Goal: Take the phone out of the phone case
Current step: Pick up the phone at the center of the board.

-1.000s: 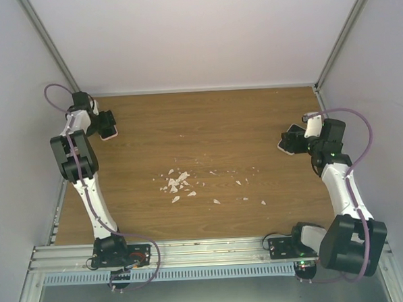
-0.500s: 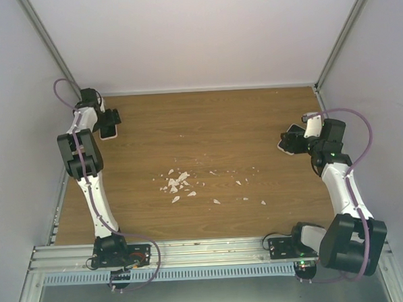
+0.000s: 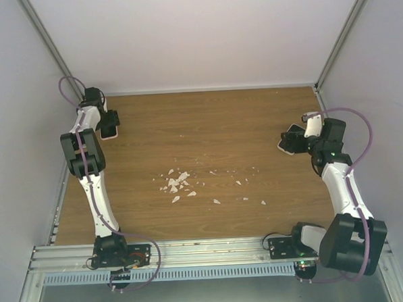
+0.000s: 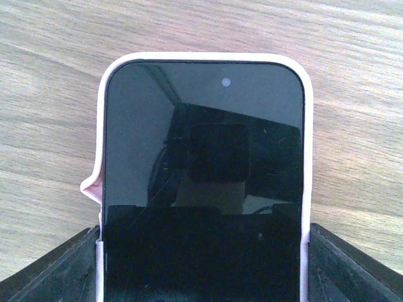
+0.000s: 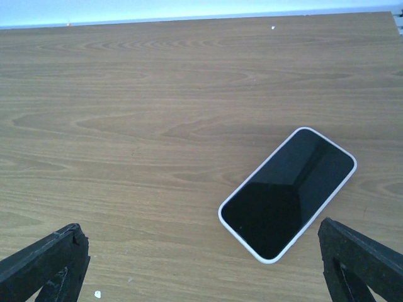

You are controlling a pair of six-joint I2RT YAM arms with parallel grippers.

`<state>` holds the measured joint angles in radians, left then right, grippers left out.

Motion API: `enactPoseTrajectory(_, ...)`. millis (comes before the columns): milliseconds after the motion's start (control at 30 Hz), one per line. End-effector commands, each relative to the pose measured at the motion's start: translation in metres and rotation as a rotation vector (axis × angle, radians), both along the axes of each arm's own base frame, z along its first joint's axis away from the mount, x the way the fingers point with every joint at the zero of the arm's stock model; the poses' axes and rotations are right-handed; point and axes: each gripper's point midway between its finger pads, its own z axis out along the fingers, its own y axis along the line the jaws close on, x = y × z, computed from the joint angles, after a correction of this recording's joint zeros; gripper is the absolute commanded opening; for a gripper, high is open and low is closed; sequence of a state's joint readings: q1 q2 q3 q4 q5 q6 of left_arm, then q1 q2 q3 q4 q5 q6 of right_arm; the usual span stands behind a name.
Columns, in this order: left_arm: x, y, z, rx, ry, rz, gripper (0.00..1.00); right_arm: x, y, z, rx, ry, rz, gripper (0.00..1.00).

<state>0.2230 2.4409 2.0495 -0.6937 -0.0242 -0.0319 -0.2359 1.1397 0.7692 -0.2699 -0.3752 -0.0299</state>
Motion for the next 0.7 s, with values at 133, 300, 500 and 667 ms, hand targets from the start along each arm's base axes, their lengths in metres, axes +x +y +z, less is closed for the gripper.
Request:
enactPoseTrajectory(133, -0.035, -0.011, -0.002, 0.027, 0.06, -0.076, 0.72, 0.021, -0.011, 0.034, -0.045, -0.066, -0.011, 1.0)
enactPoseTrajectory(300, -0.054, -0.038, 0.014, -0.003, 0.033, -0.165, 0.69, 0.026, -0.008, 0.056, -0.04, -0.126, 0.002, 1.0)
enactPoseTrajectory(500, -0.097, -0.09, 0.018, -0.006, 0.043, -0.332, 0.66, 0.028, -0.003, 0.075, -0.029, -0.177, 0.027, 1.0)
enactPoseTrajectory(667, -0.145, -0.138, 0.016, 0.006, 0.076, -0.478, 0.66, 0.033, -0.003, 0.08, -0.019, -0.181, 0.028, 1.0)
